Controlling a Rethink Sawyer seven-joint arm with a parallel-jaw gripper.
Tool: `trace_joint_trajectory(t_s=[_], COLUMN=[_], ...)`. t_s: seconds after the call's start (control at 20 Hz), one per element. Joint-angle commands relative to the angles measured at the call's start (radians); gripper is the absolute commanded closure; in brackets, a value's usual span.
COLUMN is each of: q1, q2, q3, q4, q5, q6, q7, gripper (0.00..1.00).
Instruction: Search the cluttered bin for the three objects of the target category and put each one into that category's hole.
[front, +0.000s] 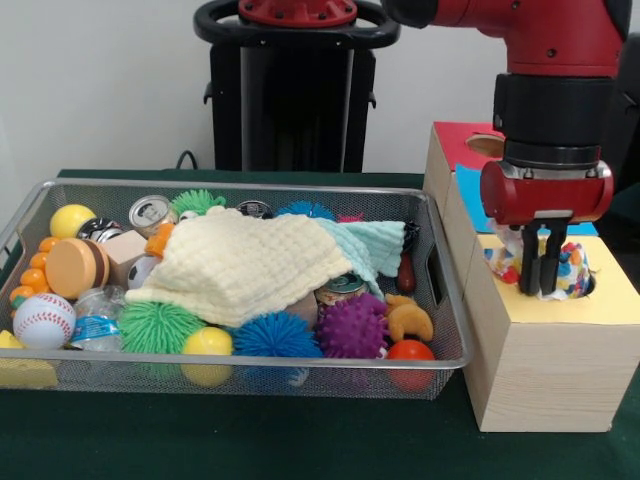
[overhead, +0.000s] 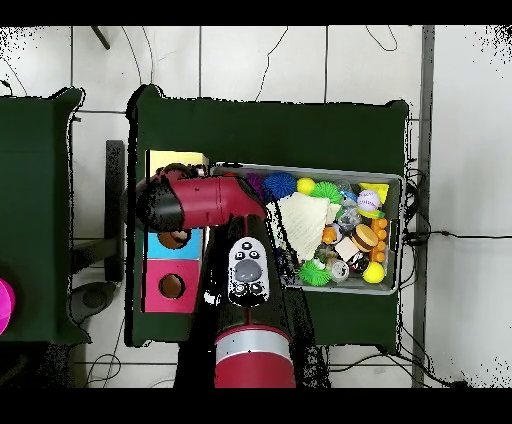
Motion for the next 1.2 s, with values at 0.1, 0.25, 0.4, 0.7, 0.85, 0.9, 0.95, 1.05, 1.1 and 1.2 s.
trace_joint_trajectory(t_s=[0.1, 0.25, 0.4, 0.7, 0.85, 0.9, 0.95, 1.05, 1.1, 1.2], q1=[-0.100, -0.060, -0.040, -0.018, -0.010, -0.006, -0.004, 0.001, 0.004, 0.008], q2=[0.047, 0.052, 0.049, -0.005, -0.042, -0.053, -0.063, -0.076, -0.080, -0.077], q3=[0.180, 0.143, 0.110, 0.085, 0.074, 0.070, 0.069, 0.066, 0.064, 0.062], q4=[0.098, 0.045, 0.028, 0.050, 0.074, 0.082, 0.091, 0.093, 0.095, 0.099], q5=[0.024, 0.031, 0.021, 0.019, 0.021, 0.022, 0.022, 0.022, 0.022, 0.020], q6=[0.060, 0.216, 0.245, 0.285, 0.302, 0.305, 0.302, 0.301, 0.300, 0.289], q7=[0.041, 0.050, 0.064, 0.086, 0.097, 0.102, 0.106, 0.112, 0.115, 0.122], gripper=[1.00, 1.00, 1.00, 1.00, 1.00, 1.00, 1.00, 1.00, 1.00, 1.00])
